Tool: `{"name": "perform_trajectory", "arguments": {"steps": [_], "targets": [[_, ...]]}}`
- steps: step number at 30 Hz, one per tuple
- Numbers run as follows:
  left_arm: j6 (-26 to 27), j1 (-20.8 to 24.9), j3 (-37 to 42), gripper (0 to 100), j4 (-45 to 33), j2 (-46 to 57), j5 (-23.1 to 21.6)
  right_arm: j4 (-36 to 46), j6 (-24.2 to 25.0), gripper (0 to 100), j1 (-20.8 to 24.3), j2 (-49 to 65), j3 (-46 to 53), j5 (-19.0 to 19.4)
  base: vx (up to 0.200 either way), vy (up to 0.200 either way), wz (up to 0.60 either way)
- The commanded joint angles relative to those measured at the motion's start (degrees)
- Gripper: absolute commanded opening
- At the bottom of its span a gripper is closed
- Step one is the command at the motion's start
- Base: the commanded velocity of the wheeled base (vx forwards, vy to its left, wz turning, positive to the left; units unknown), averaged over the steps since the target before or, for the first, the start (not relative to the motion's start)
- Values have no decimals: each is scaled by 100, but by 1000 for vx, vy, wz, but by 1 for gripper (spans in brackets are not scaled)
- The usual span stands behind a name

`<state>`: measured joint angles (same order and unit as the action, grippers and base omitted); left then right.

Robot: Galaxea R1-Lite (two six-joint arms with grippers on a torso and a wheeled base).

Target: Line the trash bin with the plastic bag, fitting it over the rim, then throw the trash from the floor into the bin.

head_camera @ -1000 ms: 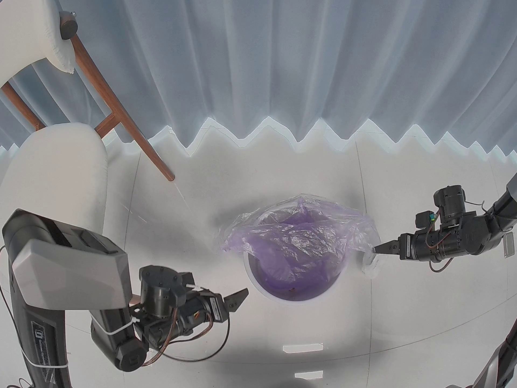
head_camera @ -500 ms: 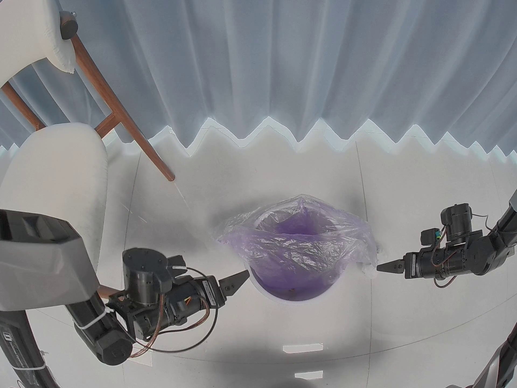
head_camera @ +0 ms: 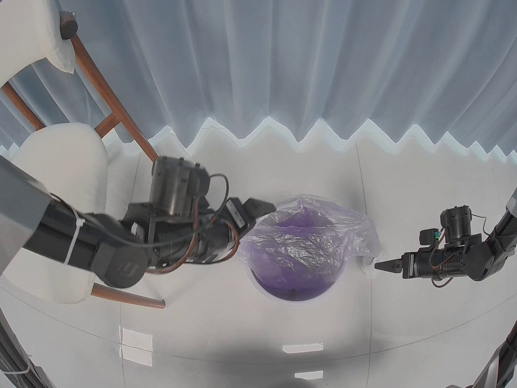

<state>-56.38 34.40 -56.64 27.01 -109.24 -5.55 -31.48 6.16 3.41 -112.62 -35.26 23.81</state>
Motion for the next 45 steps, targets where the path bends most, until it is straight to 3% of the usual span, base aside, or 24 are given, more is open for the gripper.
{"name": "perform_trajectory", "arguments": {"steps": [1,4,5,7,10,11,14,22,32,33,40,45], "targets": [[-1402,146,-2027,100,-1717,-598,-166,-482,114,100,72,-76,159,-17,0,0,0],[-1815,111,-2449,100,-2121,-845,-184,-500,114,100,72,-67,159,-17,0,0,0],[-2325,93,-2870,100,-2473,-976,-201,-509,114,100,72,-67,177,-17,0,0,0],[-2685,75,-3257,100,-2939,-1073,-289,-509,123,100,72,-67,203,-17,0,0,0],[-2861,75,-3618,100,-3624,-1108,-526,-509,114,100,72,-76,212,-17,0,0,0],[-2870,84,-3820,100,-4169,-1108,-702,-517,114,100,72,-85,203,-17,0,0,0],[-2861,84,-3951,100,-4609,-1099,-729,-517,114,100,81,-85,186,-17,0,0,0],[-2835,5,-3881,100,-4679,-1389,-667,-517,114,100,81,-120,194,-17,0,0,0],[-2861,-12,-4356,100,-4688,-2137,-474,-772,105,100,81,-199,212,-25,0,0,0],[-2861,-12,-4435,0,-4697,-2216,-377,-781,105,100,81,-199,203,-25,0,0,0],[-2870,128,-4400,0,-4890,-2224,-324,-790,96,100,81,-217,186,-34,0,0,0],[-2852,910,-4250,0,-5751,-1961,-131,-799,96,100,54,-190,194,-34,0,0,0]]}}
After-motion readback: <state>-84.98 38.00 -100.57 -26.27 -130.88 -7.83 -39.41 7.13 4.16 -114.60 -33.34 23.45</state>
